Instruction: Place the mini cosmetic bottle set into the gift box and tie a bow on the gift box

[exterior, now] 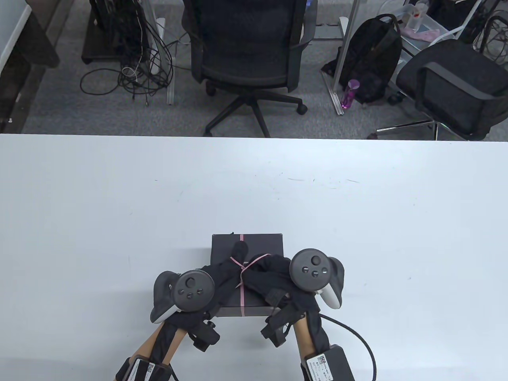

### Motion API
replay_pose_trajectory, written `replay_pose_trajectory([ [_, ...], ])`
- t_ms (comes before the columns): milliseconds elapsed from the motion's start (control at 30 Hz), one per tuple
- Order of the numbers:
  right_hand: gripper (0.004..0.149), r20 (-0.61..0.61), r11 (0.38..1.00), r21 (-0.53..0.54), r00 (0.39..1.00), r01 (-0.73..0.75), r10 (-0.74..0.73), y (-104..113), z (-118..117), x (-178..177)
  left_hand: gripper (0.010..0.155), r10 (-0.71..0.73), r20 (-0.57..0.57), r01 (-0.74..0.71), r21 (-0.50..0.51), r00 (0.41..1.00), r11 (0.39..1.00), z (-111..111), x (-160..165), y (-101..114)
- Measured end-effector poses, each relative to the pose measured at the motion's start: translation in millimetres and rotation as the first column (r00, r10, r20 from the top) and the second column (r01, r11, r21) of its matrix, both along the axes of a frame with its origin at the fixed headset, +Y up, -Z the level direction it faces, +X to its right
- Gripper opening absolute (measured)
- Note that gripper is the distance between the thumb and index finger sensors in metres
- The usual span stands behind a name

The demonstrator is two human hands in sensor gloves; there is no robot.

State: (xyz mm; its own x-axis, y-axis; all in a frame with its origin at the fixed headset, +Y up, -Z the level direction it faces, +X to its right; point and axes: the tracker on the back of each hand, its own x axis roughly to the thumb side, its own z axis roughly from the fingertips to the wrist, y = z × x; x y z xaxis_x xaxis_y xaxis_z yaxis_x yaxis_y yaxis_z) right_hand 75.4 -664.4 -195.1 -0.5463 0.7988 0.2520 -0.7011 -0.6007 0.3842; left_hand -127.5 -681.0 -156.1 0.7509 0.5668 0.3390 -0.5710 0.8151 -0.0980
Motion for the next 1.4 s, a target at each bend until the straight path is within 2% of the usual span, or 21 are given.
replay_pose_trajectory([
  [100,0.035,-0.091,0.995,-0.082,0.995,-0.050,0.042,-0.4,-9.5,-3.2,0.051,0.039,0.022,-0.040,0.043,0.999,0.998,2.3,-1.1,-2.5],
  [167,0.035,-0.168,0.989,-0.120,0.984,-0.084,0.064,-1.4,-15.4,-6.0,0.051,0.061,0.081,-0.066,0.053,0.995,0.996,1.7,-3.0,-4.3],
  [333,0.035,-0.198,0.987,-0.105,0.975,-0.123,0.100,-2.6,-18.8,-9.9,0.051,0.086,0.248,-0.094,0.019,0.965,0.995,-7.0,-7.7,-5.1],
  [467,0.035,-0.218,0.985,-0.086,0.967,-0.151,0.130,-2.6,-16.8,-11.2,0.050,0.037,0.301,-0.052,0.039,0.953,0.998,-8.3,-6.9,-2.0],
  [733,0.034,-0.224,0.977,-0.065,0.957,-0.201,0.182,-2.7,-14.6,-14.8,0.046,-0.139,0.186,0.098,0.216,0.973,0.972,-0.1,-4.8,3.6],
  [1000,0.035,-0.221,0.979,-0.034,0.957,-0.201,0.189,-3.7,-12.3,-14.7,0.039,-0.124,0.061,0.099,0.311,0.990,0.945,4.9,-3.4,2.1],
  [1100,0.036,-0.218,0.983,-0.017,0.960,-0.185,0.177,-4.2,-10.9,-13.6,0.037,-0.073,0.040,0.059,0.276,0.997,0.959,4.8,-5.0,-0.6],
  [1300,0.035,-0.185,0.999,0.019,0.981,-0.049,0.051,-8.2,-6.5,-3.5,0.034,-0.014,0.057,0.009,0.091,0.998,0.996,2.8,-7.8,-3.8],
  [1400,0.035,-0.154,0.998,0.065,0.988,0.027,-0.017,-10.0,-0.8,2.1,0.035,0.086,0.076,-0.085,-0.017,0.993,0.996,1.0,-15.3,-7.4],
])
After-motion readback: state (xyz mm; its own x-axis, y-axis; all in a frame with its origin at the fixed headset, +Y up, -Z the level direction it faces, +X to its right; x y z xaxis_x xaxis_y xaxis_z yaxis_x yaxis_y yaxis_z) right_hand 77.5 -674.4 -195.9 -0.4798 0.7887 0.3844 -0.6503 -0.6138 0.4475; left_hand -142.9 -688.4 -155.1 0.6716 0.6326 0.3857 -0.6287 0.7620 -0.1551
